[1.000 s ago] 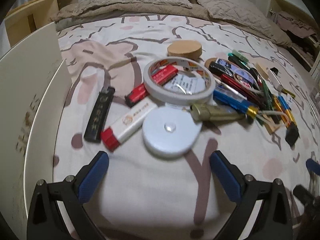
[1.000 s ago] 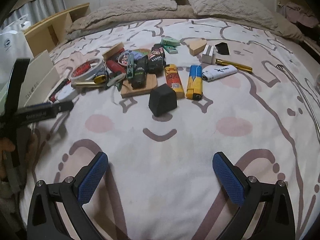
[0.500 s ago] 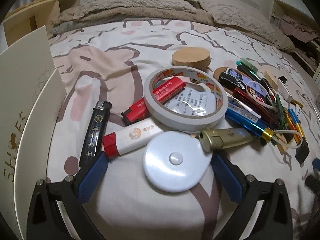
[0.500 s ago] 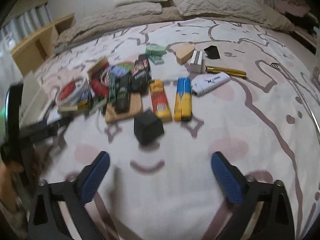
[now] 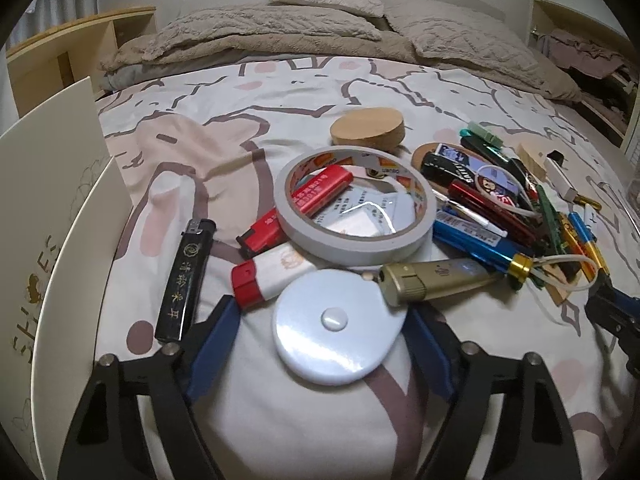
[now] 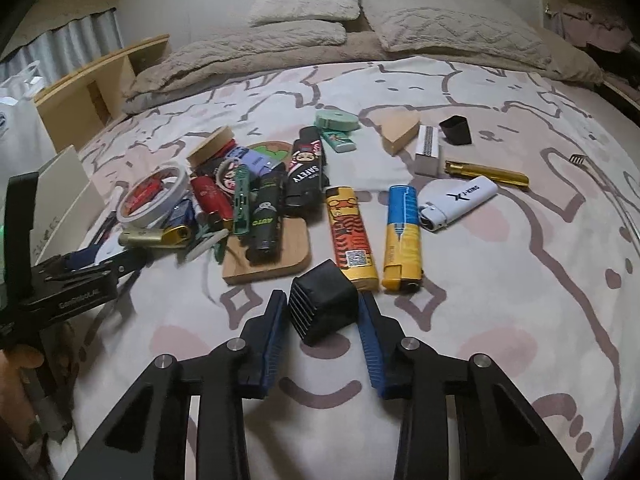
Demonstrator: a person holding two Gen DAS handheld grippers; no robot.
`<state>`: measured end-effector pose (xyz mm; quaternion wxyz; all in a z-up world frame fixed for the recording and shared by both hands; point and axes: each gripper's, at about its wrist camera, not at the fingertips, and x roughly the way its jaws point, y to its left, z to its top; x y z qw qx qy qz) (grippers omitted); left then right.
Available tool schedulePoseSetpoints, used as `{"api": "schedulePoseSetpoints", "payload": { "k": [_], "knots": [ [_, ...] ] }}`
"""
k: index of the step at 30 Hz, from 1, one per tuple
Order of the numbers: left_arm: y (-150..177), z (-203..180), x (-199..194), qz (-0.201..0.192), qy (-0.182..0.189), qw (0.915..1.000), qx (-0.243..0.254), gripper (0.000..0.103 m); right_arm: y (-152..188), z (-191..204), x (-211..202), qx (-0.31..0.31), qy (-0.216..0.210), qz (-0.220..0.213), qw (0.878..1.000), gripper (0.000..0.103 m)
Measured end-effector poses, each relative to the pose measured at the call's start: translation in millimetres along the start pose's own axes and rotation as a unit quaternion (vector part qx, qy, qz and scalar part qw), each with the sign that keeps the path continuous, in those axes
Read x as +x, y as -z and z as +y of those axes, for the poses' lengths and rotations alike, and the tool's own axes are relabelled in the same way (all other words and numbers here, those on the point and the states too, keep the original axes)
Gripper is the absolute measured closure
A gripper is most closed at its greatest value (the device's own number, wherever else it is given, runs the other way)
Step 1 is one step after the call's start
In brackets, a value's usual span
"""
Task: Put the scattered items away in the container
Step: 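Grasp the white tape measure with the left tool while the right tool grasps the black cube, then carry the tape measure with the left tool while the right tool carries the black cube to the box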
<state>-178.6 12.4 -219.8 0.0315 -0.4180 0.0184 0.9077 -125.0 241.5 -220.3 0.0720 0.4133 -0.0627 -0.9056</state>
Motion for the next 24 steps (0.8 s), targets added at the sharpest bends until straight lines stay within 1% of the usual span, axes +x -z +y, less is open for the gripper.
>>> {"api": "schedulePoseSetpoints", "payload": {
  "k": [5,9,15,24],
  "knots": [
    [1,-6,-4,-0.008,0.01,0.9998,0.012,0.044,4,4,-2,-0.006,-0.003,-0.008,1.0,0.067],
    [1,-2,-6,-0.01,0.021,0.9997,0.004,0.044,9,10,-4,-0.015,0.007,-0.008,1.0,0.067],
    [5,-1,-13,-0.004,0.028,0.9995,-0.014,0.044,16,6,-8,0.001,0.002,-0.008,1.0,0.067],
    [22,-11,-29,0.004,0.024,0.9997,-0.003,0.044,31,6,-18,0.018,0.001,-0.012,1.0,0.067]
  ]
}}
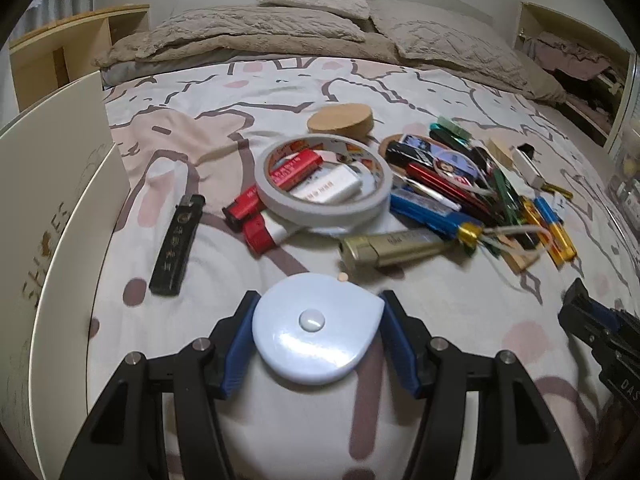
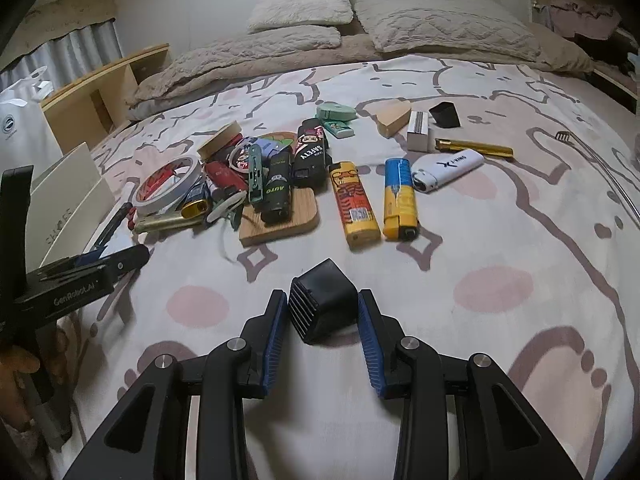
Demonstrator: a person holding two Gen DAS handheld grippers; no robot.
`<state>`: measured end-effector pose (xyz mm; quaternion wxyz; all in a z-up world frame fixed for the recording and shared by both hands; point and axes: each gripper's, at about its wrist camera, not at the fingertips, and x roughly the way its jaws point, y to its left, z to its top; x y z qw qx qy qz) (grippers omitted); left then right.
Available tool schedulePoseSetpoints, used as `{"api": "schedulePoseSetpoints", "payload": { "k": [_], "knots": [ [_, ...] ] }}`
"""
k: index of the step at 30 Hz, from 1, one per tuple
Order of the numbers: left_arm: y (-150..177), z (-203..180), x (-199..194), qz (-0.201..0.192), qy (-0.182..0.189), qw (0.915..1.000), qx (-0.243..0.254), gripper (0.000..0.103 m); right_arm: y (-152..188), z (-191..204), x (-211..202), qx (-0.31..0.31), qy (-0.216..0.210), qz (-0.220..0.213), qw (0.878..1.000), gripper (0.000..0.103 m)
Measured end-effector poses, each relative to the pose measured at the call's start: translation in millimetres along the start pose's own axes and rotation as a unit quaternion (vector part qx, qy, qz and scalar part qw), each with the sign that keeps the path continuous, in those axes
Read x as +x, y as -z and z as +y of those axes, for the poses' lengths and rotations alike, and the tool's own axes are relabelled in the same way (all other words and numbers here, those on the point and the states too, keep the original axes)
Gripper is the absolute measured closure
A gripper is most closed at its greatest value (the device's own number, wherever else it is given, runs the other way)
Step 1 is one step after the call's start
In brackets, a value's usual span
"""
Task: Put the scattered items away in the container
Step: 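Carry the tape measure with the left tool while the right tool carries the black cube to the box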
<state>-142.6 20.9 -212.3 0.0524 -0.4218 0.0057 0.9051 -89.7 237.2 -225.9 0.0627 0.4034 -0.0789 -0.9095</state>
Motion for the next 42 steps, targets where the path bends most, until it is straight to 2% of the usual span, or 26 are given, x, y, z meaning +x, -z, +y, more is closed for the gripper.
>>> {"api": "schedulePoseSetpoints", "payload": {
  "k": [12,19,27,34,37,42],
  "knots": [
    [24,-17,-21,-0.001,-0.016,0.9997,0.02,0.044,20,6,-16,-0.008,0.013,-0.004,1.0,0.067],
    [37,-29,-40,-0.003,-0.027,0.9981,0.055,0.044,30,12,-24,-0.029,0.028,-0.005,0.999,0.067],
    [51,-35,-60,0.0,-0.01,0.9974,0.071,0.044,45,21,-35,-0.052,0.047,-0.012,0.997,0.067],
    [54,-40,-83,-0.008,0.015,0.9979,0.062,0.044,59,31,-48,-0.07,0.068,-0.015,0.995,0.067],
    [54,-43,-93,-0.011,0.021,0.9977,0.063,0.044,64,34,-56,-0.066,0.069,-0.015,0.995,0.067],
    [49,-41,-108,-0.022,0.034,0.9977,0.054,0.044,67,35,-69,-0.041,0.046,-0.009,0.998,0.067]
  ]
}}
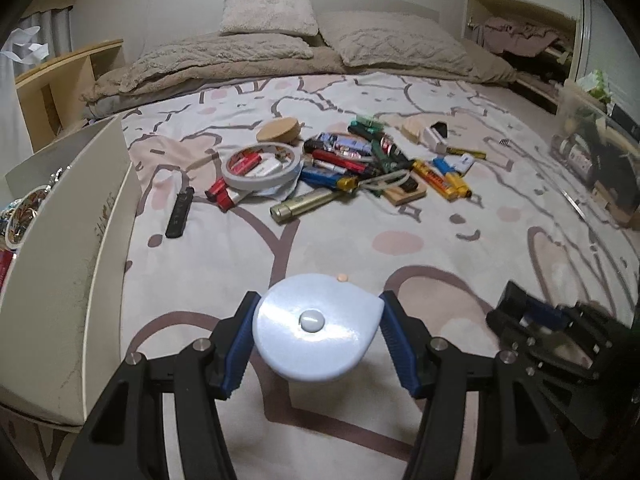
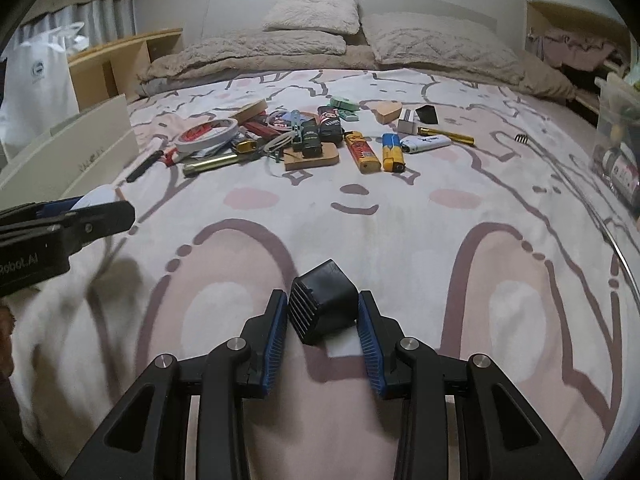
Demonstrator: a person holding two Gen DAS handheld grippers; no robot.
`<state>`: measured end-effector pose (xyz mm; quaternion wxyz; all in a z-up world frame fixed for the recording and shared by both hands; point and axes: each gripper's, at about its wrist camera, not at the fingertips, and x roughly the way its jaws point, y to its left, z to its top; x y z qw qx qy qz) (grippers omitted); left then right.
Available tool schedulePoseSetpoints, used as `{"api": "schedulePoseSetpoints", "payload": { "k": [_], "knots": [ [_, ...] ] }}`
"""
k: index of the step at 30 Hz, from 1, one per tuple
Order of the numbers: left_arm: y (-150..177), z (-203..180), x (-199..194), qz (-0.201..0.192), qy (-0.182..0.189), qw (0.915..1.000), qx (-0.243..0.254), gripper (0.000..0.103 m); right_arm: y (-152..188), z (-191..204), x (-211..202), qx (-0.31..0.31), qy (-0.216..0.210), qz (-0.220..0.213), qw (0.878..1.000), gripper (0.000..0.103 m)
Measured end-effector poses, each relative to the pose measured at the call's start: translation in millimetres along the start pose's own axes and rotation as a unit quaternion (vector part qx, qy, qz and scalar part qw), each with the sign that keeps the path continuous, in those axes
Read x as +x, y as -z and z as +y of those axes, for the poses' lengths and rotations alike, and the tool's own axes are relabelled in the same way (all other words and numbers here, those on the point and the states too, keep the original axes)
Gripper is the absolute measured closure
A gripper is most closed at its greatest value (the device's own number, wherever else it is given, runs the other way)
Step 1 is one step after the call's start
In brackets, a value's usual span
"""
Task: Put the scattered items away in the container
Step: 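Carry the tape measure with the left tool while the right tool carries the black cube to the box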
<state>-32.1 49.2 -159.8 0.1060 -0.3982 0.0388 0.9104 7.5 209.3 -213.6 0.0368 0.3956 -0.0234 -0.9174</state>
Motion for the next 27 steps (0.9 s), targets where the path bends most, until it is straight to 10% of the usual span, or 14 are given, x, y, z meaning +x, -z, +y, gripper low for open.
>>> {"api": "schedulePoseSetpoints", "payload": {
  "k": [27],
  "knots": [
    [-37,53,-95,-0.119,-0.014,0.9921,-0.036,0.044,-80,30,-85,0.018,-0.11,-0.089,0.99,0.067]
  ]
}}
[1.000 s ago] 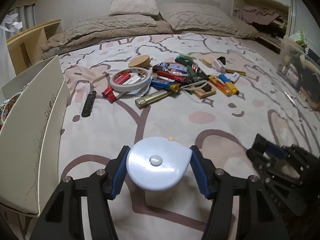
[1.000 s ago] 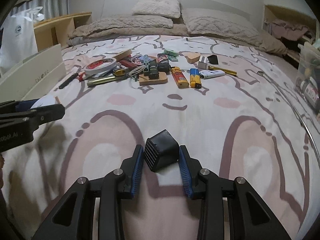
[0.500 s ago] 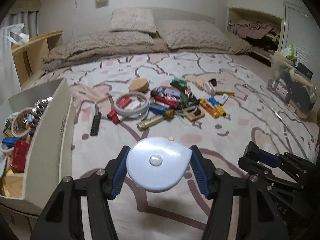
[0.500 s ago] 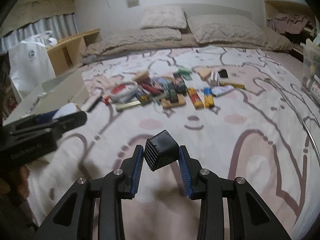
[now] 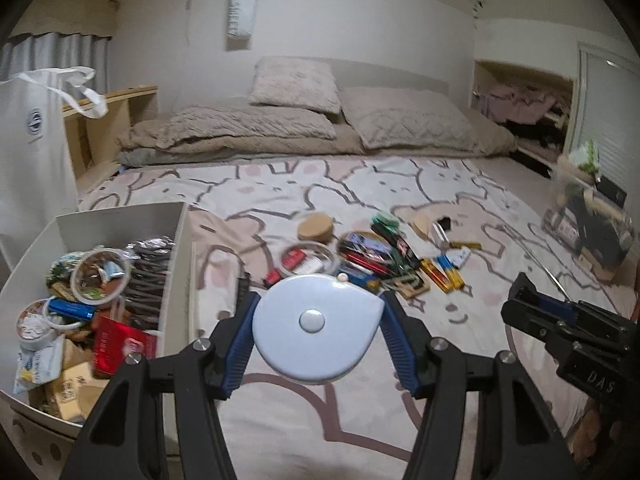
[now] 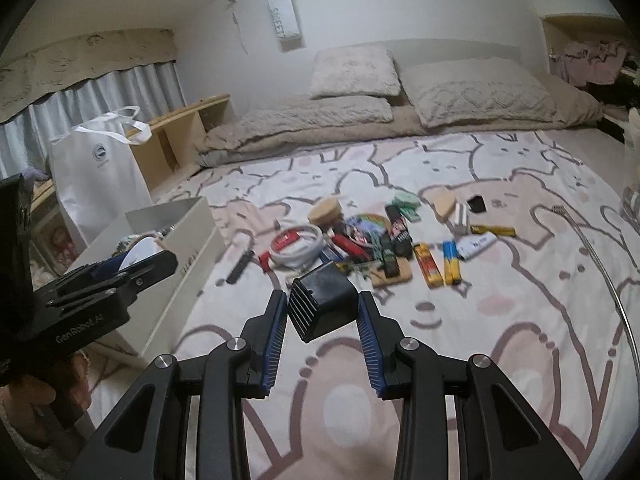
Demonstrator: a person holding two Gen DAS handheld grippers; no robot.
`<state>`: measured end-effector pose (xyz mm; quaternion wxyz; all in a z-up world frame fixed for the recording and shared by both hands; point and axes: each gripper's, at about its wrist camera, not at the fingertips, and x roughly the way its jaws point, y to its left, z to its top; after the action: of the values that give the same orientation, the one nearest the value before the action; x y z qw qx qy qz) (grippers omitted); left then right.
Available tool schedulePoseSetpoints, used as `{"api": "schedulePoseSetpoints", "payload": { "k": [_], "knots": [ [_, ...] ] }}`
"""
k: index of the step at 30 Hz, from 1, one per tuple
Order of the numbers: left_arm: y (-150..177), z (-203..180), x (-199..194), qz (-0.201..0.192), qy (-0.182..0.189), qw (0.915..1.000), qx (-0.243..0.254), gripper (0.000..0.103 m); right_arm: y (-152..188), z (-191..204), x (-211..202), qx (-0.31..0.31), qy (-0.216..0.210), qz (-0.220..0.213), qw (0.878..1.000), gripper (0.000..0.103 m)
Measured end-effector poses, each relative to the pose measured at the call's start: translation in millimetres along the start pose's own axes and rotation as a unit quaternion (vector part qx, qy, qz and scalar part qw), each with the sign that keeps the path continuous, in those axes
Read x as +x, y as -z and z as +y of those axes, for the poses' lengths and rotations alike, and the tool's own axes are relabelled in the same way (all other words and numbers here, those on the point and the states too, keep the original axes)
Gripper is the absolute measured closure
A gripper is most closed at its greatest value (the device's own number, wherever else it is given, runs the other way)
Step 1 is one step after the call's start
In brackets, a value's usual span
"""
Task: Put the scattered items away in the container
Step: 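Carry the tape measure with the left tool while the right tool carries the black cube to the box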
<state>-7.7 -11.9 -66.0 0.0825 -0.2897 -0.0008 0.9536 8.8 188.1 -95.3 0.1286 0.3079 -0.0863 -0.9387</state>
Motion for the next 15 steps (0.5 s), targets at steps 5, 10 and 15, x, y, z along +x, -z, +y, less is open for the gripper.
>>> {"api": "schedulePoseSetpoints", "payload": {
  "k": [5,10,15],
  "knots": [
    [-9,27,-8,-0.012,-0.021,0.9994,-0.026,0.044,-13,14,5,-0.014,-0.015,-0.007,1.0,0.067],
    [-10,60,-15,-0.021,-0.045,0.9971,-0.058,0.044,-23,30,9,-0.03,-0.027,-0.011,0.999,0.067],
    [-12,89,-23,-0.03,-0.075,0.9934,-0.082,0.044,-31,51,19,-0.045,-0.048,-0.008,0.998,0.067]
  ]
}}
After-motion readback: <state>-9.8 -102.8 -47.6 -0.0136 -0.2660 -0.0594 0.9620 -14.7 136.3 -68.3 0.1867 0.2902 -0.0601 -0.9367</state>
